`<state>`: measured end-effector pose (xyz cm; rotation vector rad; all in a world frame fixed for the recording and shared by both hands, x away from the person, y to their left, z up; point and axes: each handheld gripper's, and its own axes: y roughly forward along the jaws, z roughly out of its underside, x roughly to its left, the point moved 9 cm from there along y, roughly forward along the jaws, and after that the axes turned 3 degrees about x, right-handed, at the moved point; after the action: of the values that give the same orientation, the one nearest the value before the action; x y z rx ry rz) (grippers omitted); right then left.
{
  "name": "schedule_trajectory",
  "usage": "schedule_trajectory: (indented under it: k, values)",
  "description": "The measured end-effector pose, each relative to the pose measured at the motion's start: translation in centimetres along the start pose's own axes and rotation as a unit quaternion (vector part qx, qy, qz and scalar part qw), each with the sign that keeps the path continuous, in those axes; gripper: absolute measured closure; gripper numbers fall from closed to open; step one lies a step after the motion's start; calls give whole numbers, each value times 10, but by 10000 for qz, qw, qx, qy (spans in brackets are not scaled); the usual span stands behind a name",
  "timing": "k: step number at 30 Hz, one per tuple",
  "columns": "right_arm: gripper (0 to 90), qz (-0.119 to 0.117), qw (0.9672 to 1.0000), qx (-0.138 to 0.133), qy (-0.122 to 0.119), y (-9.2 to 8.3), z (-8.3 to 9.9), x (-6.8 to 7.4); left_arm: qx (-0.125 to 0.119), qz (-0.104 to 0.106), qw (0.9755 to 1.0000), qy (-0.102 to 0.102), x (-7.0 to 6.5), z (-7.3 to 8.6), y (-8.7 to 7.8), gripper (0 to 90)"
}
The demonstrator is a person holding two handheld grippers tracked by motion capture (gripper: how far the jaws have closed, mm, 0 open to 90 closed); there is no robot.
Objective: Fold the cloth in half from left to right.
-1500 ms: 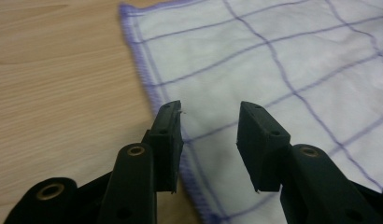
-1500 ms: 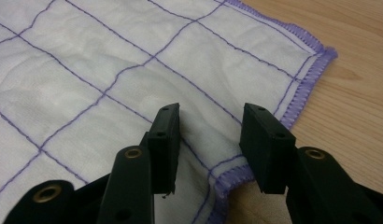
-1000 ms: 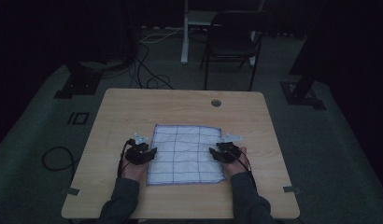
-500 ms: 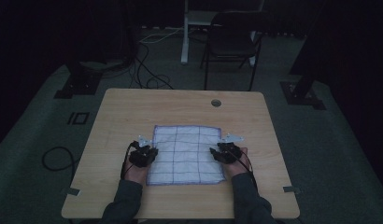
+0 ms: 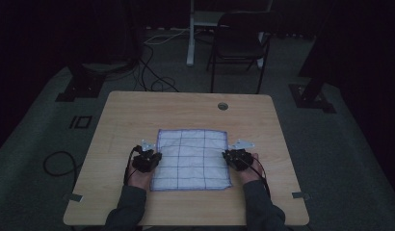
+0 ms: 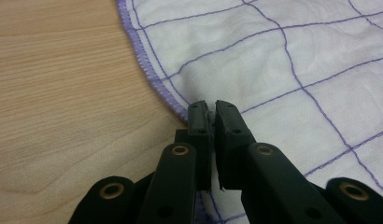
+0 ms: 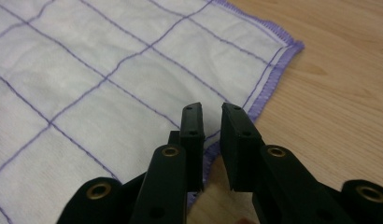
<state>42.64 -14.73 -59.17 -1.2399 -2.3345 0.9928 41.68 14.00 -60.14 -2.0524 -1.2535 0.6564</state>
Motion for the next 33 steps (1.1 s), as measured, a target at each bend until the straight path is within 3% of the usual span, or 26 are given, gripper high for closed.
schedule_trajectory:
  k: [8,16,33]
  values:
    - [713,-14,9998,189,-34,5,9,3,-1,9,10000,-28,0,-1,0,864]
    - [641,14,9998,189,41,2,14,1,-102,81,9999,-36,-1,-6,-4,867]
    - [603,64,9998,198,52,1,15,0,-482,392,9980,119,-17,-32,-23,868]
